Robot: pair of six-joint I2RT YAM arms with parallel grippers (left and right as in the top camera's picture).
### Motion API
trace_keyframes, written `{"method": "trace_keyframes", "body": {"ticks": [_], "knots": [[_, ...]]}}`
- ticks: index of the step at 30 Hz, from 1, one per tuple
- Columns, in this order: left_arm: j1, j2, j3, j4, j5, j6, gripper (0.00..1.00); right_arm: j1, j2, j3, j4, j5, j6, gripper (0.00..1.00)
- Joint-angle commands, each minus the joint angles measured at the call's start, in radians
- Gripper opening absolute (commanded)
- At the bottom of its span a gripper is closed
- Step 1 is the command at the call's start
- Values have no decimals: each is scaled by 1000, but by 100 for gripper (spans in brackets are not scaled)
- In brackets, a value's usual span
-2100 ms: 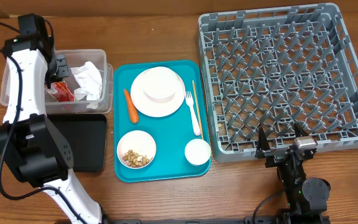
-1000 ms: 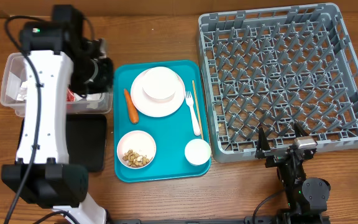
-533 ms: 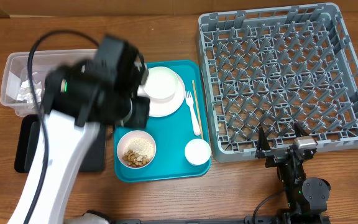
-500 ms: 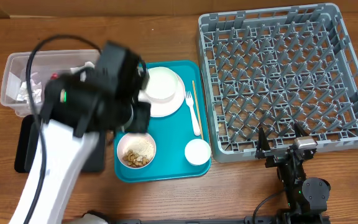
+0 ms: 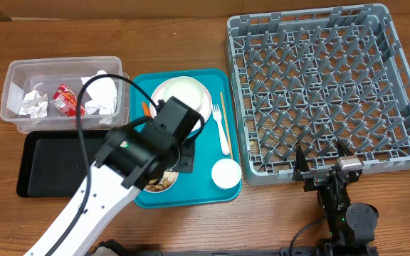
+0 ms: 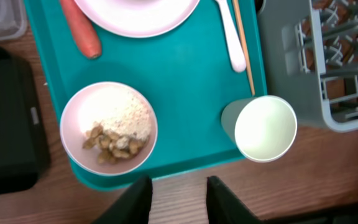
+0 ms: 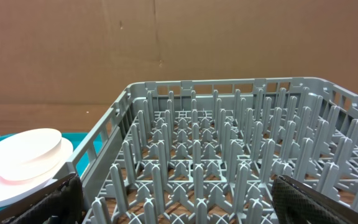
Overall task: Sort waste into correct bins and load items into the dishwasher
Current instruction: 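Move the left gripper back over the pink bowl of rice, then grasp the rim of the pink rice bowl with the left gripper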
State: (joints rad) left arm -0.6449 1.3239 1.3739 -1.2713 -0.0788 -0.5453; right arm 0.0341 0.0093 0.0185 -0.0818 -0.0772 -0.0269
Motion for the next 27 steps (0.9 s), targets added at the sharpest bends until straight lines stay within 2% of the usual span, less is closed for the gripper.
{"method": "trace_keyframes", "body": {"ticks": [1,4,7,10,13,15,23,27], "knots": [[-4,41,-9,23,28,-19,33,-3,-5,-11,5,6,-3,100],[-5,99,-9,45,54,-20,34,-3,-5,-11,5,6,-3,100],[-4,150,-9,45,45,-20,28,-3,-5,-11,5,6,-3,100],[-3,201,-9,42,50,-20,14,-3,-5,-11,5,6,-3,100],[-4,250,-9,18,54,-21,12,-3,-5,-11,5,6,-3,100],[-4,278,-9,-1,53,-43,4,-3,-5,-11,5,6,-3,100],[-3,354,-16,-3,24,-80,6,-3,-5,-11,5,6,-3,100],[3,371,-18,-11,2,-92,17,-3,-5,-11,5,6,-3,100]]}}
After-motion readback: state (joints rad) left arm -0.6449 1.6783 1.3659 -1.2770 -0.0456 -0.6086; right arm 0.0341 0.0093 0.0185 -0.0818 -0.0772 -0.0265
